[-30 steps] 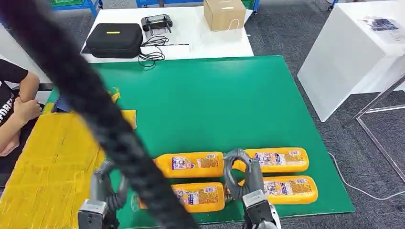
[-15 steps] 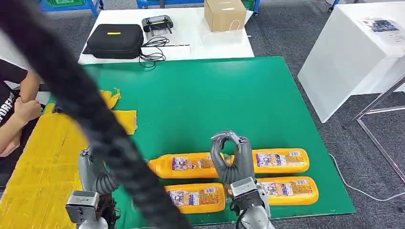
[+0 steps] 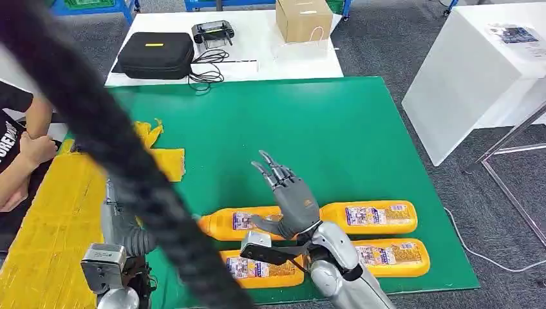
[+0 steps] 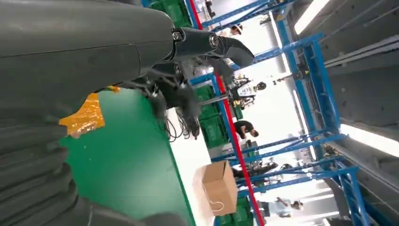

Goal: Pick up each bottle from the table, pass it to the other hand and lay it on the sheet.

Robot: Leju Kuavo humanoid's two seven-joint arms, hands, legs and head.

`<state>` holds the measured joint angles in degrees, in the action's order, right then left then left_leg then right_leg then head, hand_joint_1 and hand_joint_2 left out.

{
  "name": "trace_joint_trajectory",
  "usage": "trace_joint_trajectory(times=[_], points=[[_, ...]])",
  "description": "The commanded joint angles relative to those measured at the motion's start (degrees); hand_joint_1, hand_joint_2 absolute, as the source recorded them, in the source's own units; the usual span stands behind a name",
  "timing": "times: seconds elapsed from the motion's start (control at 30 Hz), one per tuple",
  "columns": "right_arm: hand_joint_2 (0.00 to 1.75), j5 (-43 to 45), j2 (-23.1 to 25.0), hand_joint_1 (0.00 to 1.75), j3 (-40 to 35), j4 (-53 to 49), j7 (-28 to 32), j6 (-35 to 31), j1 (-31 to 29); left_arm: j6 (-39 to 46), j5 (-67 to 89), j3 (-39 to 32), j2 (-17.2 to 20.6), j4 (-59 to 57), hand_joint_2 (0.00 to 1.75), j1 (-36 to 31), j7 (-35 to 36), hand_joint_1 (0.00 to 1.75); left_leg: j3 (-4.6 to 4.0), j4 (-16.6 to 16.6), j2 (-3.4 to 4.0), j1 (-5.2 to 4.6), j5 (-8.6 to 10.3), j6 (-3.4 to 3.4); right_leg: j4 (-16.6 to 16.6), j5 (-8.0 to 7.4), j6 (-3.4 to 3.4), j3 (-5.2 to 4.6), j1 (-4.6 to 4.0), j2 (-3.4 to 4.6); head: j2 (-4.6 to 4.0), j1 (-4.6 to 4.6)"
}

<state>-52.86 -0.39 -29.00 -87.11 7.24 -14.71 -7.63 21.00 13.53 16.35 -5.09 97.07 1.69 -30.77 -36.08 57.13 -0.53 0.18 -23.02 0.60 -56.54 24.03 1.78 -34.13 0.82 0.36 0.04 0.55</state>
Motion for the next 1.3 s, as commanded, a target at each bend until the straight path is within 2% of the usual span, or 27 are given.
trace_joint_trajectory(times=[0.03, 0.2, 0.53, 0.7, 0.87, 0.9, 1.3], points=[[1.75, -4.6, -4.3, 0.00, -9.0, 14.7, -2.7, 4.0, -8.1, -0.9, -1.3, -2.7, -1.8, -1.8, 1.75, -1.8, 0.1, 0.00, 0.29, 0.0, 0.19, 0.08, -0.12, -0.02, 0.1, 0.03, -0.05, 0.29, -0.10, 0.12, 0.00, 0.00], [1.75, -6.5, -4.2, 0.00, -11.5, 20.1, -4.3, 5.7, -10.7, -1.3, -1.4, -2.4, -2.2, -3.1, 1.75, -2.7, 0.1, 0.00, 0.24, 0.0, 0.09, 0.08, -0.09, -0.02, 0.1, 0.02, -0.04, 0.25, -0.09, 0.02, 0.00, 0.00], [1.75, -6.9, -3.7, 0.00, -12.5, 23.9, -4.9, 7.0, -12.5, -1.5, -1.6, -2.2, -2.2, -3.6, 1.75, -3.2, 0.1, 0.00, 0.30, 0.0, 0.06, 0.07, -0.12, -0.02, 0.1, 0.07, -0.06, 0.33, -0.09, -0.02, 0.00, 0.00], [1.75, -10.3, -3.2, 0.00, -13.7, 27.8, -8.6, 6.9, -14.3, -1.2, -1.7, -2.2, -2.4, -3.7, 1.75, -3.2, 0.1, 0.00, 0.18, 0.0, 0.09, 0.03, -0.06, -0.02, 0.1, 0.03, -0.03, 0.16, -0.05, 0.03, 0.00, 0.00], [1.75, -10.3, -3.2, 0.00, -13.7, 27.8, -8.6, 6.9, -14.3, -1.2, -1.7, -2.2, -2.4, -3.7, 1.75, -3.2, 0.1, 0.00, 0.51, 0.0, 0.08, 0.18, -0.25, -0.05, 0.2, 0.16, -0.11, 0.60, -0.21, -0.05, 0.00, 0.02], [1.75, -10.3, -3.2, 0.00, -13.7, 27.8, -8.6, 6.9, -14.3, -1.2, -1.7, -2.2, -2.4, -3.7, 1.75, -3.2, 0.1, 0.00, 0.15, 0.0, 0.05, 0.02, -0.06, -0.02, 0.1, 0.04, -0.03, 0.14, -0.03, -0.01, 0.00, 0.00], [1.75, -14.7, -0.6, 0.00, -12.6, 34.9, -14.3, 7.6, -16.5, -1.3, -1.9, -2.4, -2.8, -3.1, 1.75, -2.6, 0.8, 0.00, 0.11, 0.0, 0.07, 0.03, -0.04, -0.02, 0.1, 0.01, -0.03, 0.10, -0.04, 0.01, 0.00, 0.00]])
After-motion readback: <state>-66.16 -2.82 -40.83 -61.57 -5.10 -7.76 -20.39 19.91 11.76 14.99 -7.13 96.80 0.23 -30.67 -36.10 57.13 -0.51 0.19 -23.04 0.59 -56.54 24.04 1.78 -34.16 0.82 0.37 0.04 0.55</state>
